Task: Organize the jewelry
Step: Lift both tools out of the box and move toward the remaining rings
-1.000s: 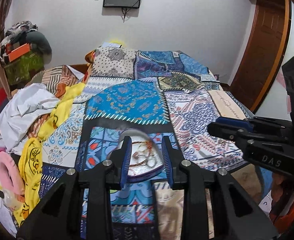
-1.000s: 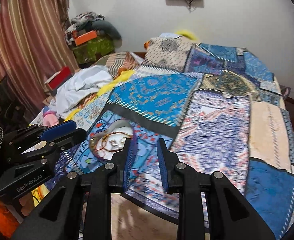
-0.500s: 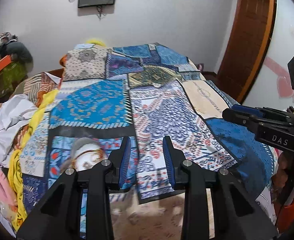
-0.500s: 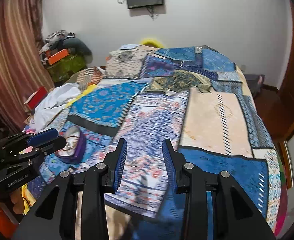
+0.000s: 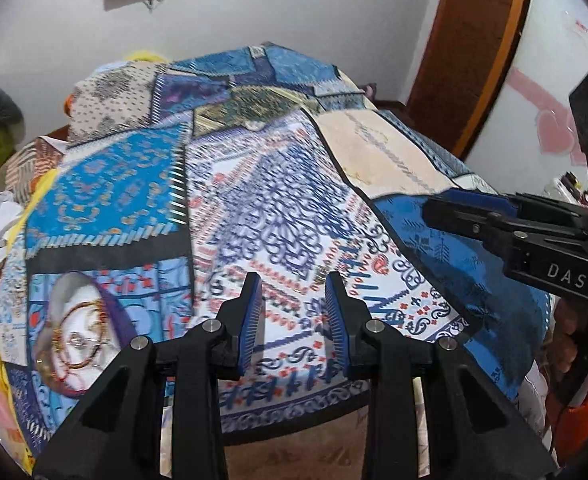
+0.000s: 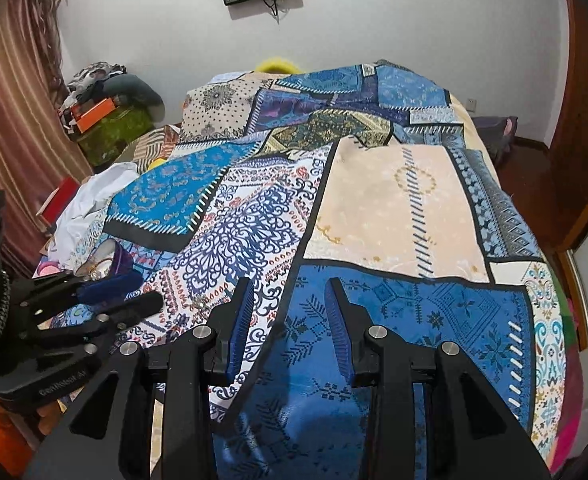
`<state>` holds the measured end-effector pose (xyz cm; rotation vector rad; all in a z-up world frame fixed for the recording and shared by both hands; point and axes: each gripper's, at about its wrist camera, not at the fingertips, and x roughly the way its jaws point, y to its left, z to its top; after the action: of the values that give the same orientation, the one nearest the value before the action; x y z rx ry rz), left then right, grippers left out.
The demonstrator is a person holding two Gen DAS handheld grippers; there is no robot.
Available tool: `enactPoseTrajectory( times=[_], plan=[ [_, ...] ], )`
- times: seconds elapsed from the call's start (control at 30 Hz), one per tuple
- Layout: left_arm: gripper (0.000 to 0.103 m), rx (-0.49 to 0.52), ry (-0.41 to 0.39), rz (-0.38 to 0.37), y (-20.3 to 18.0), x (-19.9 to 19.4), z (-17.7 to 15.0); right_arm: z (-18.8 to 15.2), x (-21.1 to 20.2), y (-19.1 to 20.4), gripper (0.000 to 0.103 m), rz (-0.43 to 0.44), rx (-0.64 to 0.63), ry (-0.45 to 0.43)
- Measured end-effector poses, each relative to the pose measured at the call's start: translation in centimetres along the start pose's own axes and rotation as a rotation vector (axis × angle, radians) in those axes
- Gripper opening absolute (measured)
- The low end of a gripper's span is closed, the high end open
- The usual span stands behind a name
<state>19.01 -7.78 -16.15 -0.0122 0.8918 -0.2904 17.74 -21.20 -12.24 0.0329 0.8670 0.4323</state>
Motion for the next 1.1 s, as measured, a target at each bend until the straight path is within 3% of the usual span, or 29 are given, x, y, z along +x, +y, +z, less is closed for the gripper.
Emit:
enactPoseTrajectory(
  times=[0.47,0.6,0.77,1.1],
  plan=[
    [0.029,-0.007,0.027,-0.034,-0.2,2.7,0.3,-0.8,1.3,0.4,0.033,0.025,-0.031,0.038],
    [0.014,-0.008,0.015,-0.041,-0.3,3.1,0.4,-0.8,1.5,0.4,0.033,0.023,-0.032,0.046],
    [0.008,-0.007,-0.006,-0.042,-0.2,2.6,0.2,-0.8,1.7,0.8,0.033,0.021,-0.046,0.056],
    [0.008,-0.047,-0.067,-0.014,1.8,-0.1,-0.2,-0.5,3.0,3.8,0.033,0.062,-0.135,0.082]
  ],
)
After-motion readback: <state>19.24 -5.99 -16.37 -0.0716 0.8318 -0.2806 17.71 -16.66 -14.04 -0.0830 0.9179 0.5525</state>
